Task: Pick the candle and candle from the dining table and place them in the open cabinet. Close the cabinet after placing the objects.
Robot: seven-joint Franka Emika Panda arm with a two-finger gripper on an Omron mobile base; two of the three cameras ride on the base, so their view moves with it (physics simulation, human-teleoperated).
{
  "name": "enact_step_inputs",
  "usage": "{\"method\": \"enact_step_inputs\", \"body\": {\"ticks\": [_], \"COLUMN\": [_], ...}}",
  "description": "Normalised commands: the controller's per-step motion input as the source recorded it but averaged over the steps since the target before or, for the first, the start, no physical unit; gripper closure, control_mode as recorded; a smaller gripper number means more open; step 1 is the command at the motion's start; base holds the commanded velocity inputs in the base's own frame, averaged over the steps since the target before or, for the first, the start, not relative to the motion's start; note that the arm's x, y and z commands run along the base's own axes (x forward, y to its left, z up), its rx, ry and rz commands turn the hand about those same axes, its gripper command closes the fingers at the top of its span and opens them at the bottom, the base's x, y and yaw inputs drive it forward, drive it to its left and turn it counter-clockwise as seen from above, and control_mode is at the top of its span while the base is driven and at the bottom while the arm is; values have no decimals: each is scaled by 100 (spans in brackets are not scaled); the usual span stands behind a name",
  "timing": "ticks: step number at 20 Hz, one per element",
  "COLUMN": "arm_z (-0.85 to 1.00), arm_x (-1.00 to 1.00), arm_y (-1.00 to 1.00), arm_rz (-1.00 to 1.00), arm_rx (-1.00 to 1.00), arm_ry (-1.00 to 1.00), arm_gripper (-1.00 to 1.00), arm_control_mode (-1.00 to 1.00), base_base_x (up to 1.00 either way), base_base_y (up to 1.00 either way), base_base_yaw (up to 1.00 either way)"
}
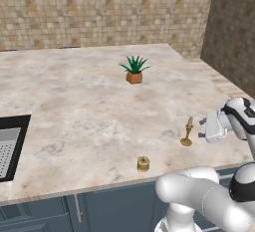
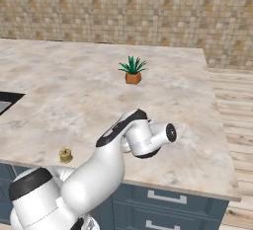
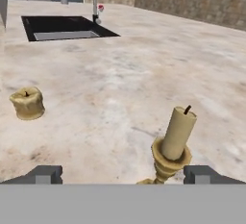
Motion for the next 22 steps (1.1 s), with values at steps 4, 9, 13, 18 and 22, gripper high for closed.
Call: {"method": "enact_step_inputs", "body": {"ticks": [4,9,13,18,22], "arm_z": [-18,-16,-18,-19,-17], "arm_x": [27,19,17,23,28], "arm_y": [0,0,-4,-9,-12], "arm_rz": [0,0,0,0,0], "arm_rx": [0,0,0,0,0], "arm_ry": [0,0,0,0,0], "arm_gripper": [-100,-100,-100,-100,-100], "arm_control_mode": [-100,-100,-100,-100,-100], "base_base_x": [0,0,0,0,0], "base_base_y": [0,0,0,0,0], "base_base_yaw": [0,0,0,0,0]}}
